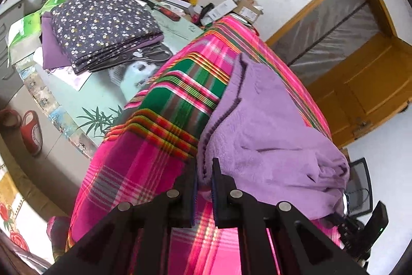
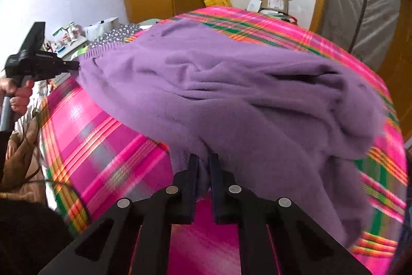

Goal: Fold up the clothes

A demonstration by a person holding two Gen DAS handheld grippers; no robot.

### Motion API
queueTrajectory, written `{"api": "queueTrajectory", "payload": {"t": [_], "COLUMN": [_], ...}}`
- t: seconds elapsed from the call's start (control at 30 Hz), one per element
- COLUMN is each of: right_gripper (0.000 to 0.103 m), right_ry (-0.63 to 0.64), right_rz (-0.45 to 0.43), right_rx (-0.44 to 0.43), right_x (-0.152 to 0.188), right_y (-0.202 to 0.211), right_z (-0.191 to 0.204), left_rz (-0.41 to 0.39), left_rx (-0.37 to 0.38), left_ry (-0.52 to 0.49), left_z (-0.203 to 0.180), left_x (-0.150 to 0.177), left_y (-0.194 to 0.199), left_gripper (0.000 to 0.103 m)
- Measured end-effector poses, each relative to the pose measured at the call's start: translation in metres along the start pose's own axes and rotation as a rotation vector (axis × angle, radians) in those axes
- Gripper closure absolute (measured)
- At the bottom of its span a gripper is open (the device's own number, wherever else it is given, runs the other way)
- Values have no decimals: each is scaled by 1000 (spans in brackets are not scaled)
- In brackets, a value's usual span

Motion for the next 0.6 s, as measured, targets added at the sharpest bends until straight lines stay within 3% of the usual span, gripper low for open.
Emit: {"api": "queueTrajectory", "payload": {"t": [0.2, 0.33, 0.47, 0.6], "right_gripper": [98, 98, 98, 94], "right_ry": [-38, -35, -28, -48], "right_rz": [0, 28, 25, 139], "right_rx": [63, 60, 54, 12], "right_x": [14, 20, 19, 31], "right_y": [55, 58, 67, 60], "right_z": [-24, -25, -29, -40], "left_rz": [27, 53, 22, 39], "left_rx": [-16, -38, -34, -48], "left_ry": [-72, -70, -42, -41], "left_z": [-7, 0, 11, 13], "left_x": [21, 30, 31, 32], "left_y": [4, -1, 9, 0], "left_gripper": [94, 94, 94, 94]}}
Point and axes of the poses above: each gripper's, at about its wrist camera, not at the fingertips, and y roughly against the way its jaws point, z to its left, x to its underside, the point moved 2 cm from there along -y, roughly the way its jaws point, and after that the axes turned 8 degrees about -x, right-handed, at the moved point
